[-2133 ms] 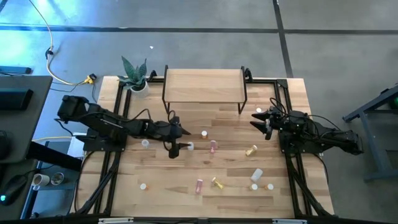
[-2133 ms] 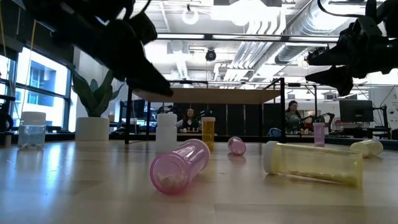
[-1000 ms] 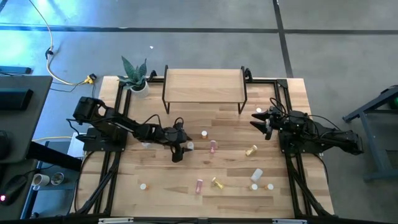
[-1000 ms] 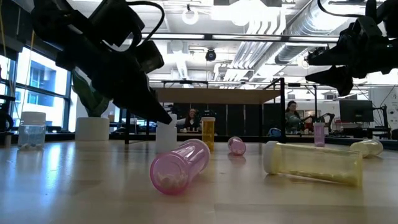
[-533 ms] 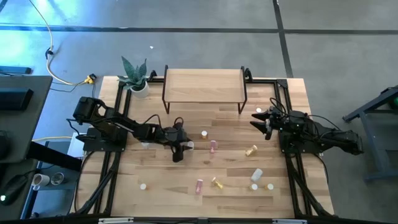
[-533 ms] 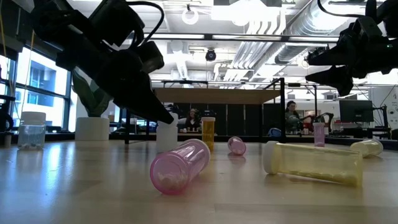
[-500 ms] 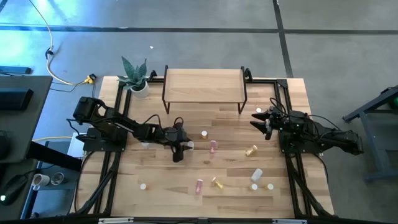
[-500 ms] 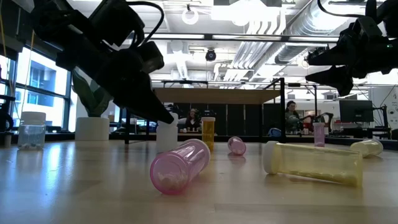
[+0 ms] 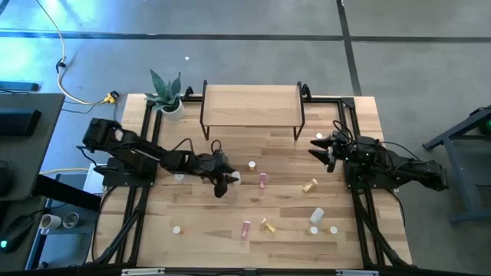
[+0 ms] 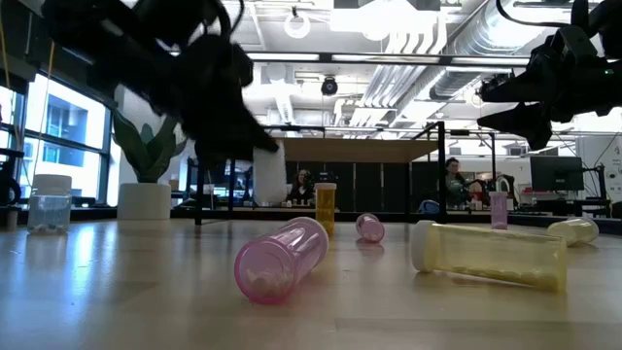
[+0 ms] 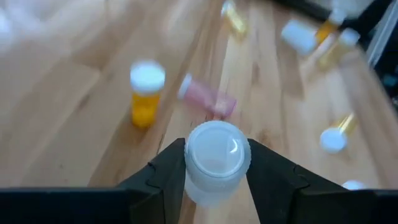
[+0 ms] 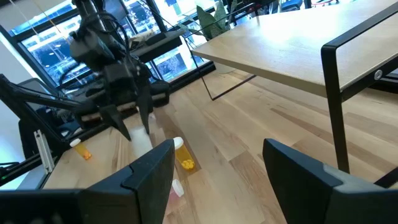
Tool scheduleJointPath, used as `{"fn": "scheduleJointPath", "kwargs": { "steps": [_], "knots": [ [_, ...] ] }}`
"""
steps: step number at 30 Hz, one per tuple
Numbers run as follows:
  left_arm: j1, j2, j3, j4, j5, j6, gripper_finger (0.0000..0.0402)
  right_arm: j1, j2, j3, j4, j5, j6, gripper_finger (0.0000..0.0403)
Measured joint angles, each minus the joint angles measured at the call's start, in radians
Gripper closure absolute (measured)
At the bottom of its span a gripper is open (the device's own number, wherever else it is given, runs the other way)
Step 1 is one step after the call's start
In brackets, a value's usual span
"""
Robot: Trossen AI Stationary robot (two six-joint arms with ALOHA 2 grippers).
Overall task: Pick and place medicine bottles onto shelf by color
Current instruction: Put the top right white medicine bottle on the shelf
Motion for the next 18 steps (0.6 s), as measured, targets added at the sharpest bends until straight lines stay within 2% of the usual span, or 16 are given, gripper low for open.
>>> {"fn": "scheduleJointPath", "kwargs": {
  "steps": [9, 14, 18],
  "knots": [
    [0.103, -0.256, 0.013, -0.047, -0.127, -0.036, 0.0264, 0.0, 0.0, 0.0, 0.0, 0.0, 0.0, 0.0167],
    [0.185, -0.368, 0.113, -0.167, -0.23, 0.11, 0.0264, 0.0, 0.0, 0.0, 0.0, 0.0, 0.0, 0.0167],
    [0.269, -0.392, 0.228, -0.302, -0.356, 0.214, 0.0264, 0.0, 0.0, 0.0, 0.0, 0.0, 0.0, 0.0167]
  ]
}}
